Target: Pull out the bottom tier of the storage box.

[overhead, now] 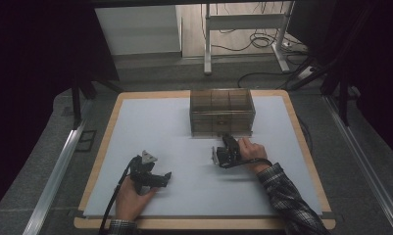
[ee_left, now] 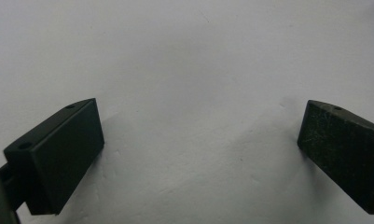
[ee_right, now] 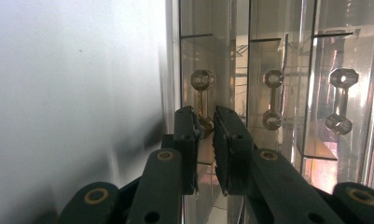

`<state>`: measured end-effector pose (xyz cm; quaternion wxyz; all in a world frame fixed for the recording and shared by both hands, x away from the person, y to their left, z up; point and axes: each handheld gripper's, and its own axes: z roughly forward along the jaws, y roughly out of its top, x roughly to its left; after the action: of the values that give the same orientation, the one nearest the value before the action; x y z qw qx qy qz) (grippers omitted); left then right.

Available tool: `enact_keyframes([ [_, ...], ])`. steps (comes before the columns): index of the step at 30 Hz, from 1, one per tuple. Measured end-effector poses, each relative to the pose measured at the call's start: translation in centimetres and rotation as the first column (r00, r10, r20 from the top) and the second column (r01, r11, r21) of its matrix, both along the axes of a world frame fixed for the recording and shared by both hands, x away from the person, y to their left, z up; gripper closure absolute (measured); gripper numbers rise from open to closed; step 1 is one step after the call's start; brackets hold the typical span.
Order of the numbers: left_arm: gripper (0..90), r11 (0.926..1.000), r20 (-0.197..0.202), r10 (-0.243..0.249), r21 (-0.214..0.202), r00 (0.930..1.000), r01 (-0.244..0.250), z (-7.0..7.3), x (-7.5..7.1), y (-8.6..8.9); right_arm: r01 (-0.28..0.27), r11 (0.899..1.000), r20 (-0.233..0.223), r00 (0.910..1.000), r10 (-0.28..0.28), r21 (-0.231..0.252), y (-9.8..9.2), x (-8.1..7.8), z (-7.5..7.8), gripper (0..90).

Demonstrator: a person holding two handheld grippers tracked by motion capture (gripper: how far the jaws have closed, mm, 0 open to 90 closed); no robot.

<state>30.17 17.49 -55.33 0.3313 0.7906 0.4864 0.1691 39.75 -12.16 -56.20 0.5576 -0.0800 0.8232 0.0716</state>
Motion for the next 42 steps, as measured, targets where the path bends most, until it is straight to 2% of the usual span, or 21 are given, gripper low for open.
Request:
enact_keyframes([
  [4, 0.0, 1.0, 0.0, 0.0, 0.0, 1.0, 0.0, 0.0, 0.0, 0.0, 0.011, 1.0, -0.01, 0.9999, -0.011, -0.003, 0.0, 0.0, 0.2, 76.5],
  [9, 0.0, 1.0, 0.0, 0.0, 0.0, 1.0, 0.0, 0.0, 0.0, 0.0, 0.014, 0.999, -0.044, 0.999, -0.013, 0.03, 0.0, -0.2, 0.9, 72.0],
  [10, 0.0, 1.0, 0.0, 0.0, 0.0, 1.0, 0.0, 0.0, 0.0, 0.0, -0.002, 0.999, -0.102, 0.9948, 0.006, 0.04, -0.1, -0.1, 1.1, 71.6],
  [11, 0.0, 1.0, 0.0, 0.0, 0.0, 1.0, 0.0, 0.0, 0.0, 0.0, 0.004, 0.999, -0.068, 0.9977, 0.0, 0.051, -0.1, -0.2, 1.1, 71.3],
  [12, 0.0, 1.0, 0.0, 0.0, 0.0, 1.0, 0.0, 0.0, 0.0, 0.0, 0.009, 0.999, -0.068, 0.9977, -0.005, 0.054, -0.2, -0.2, 1.3, 70.9],
  [22, 0.0, 1.0, 0.0, 0.0, 0.0, 1.0, 0.0, 0.0, 0.0, 0.0, 0.019, 0.989, -0.188, 0.9821, 0.01, 0.147, -0.8, 0.2, 3.1, 67.8],
  [24, 0.0, 1.0, 0.0, 0.0, 0.001, 1.0, 0.0, 0.0, 0.0, 0.0, 0.024, 0.987, -0.215, 0.9766, 0.011, 0.162, -1.1, 0.3, 3.5, 67.5],
  [25, 0.0, 1.0, 0.0, 0.0, 0.001, 1.0, 0.0, 0.0, 0.0, 0.0, 0.028, 0.984, -0.241, 0.9703, 0.016, 0.179, -1.3, 0.5, 3.9, 66.9],
  [26, 0.0, 1.0, 0.0, 0.0, 0.001, 1.0, 0.0, 0.0, 0.0, 0.0, 0.028, 0.984, -0.241, 0.9703, 0.016, 0.179, -1.3, 0.5, 3.9, 66.9],
  [28, 0.0, 1.0, 0.0, 0.0, 0.001, 1.0, 0.0, 0.0, 0.0, 0.0, 0.036, 0.98, -0.281, 0.9595, 0.021, 0.195, -1.5, 0.7, 4.3, 66.4],
  [29, 0.0, 1.0, 0.0, 0.0, 0.001, 1.0, 0.0, 0.0, 0.0, 0.0, 0.037, 0.98, -0.285, 0.9583, 0.021, 0.196, -1.6, 0.8, 4.4, 66.2],
  [33, 0.0, 1.0, 0.0, 0.0, 0.001, 1.0, 0.0, 0.0, 0.0, 0.0, 0.041, 0.974, -0.331, 0.9431, 0.036, 0.223, -2.0, 1.2, 4.8, 65.3],
  [34, 0.0, 1.0, 0.0, 0.0, 0.001, 1.0, 0.0, 0.0, 0.0, 0.0, 0.041, 0.972, -0.352, 0.9351, 0.043, 0.23, -2.1, 1.3, 4.9, 65.0],
  [36, 0.0, 1.0, 0.0, 0.0, 0.001, 1.0, 0.0, 0.0, 0.0, 0.0, 0.045, 0.972, -0.362, 0.9312, 0.044, 0.233, -2.2, 1.5, 5.1, 64.7],
  [37, 0.0, 1.0, 0.0, 0.0, 0.001, 1.0, 0.0, 0.0, 0.0, 0.0, 0.047, 0.971, -0.388, 0.9203, 0.05, 0.236, -2.3, 1.7, 5.3, 64.4],
  [38, 0.0, 1.0, 0.0, 0.0, 0.001, 1.0, 0.0, 0.0, 0.0, 0.0, 0.047, 0.971, -0.388, 0.9203, 0.05, 0.236, -2.3, 1.7, 5.3, 64.4],
  [42, 0.0, 1.0, 0.0, 0.0, 0.001, 1.0, 0.0, 0.0, 0.0, 0.0, 0.048, 0.972, -0.415, 0.9082, 0.054, 0.231, -2.6, 2.1, 5.8, 64.4],
])
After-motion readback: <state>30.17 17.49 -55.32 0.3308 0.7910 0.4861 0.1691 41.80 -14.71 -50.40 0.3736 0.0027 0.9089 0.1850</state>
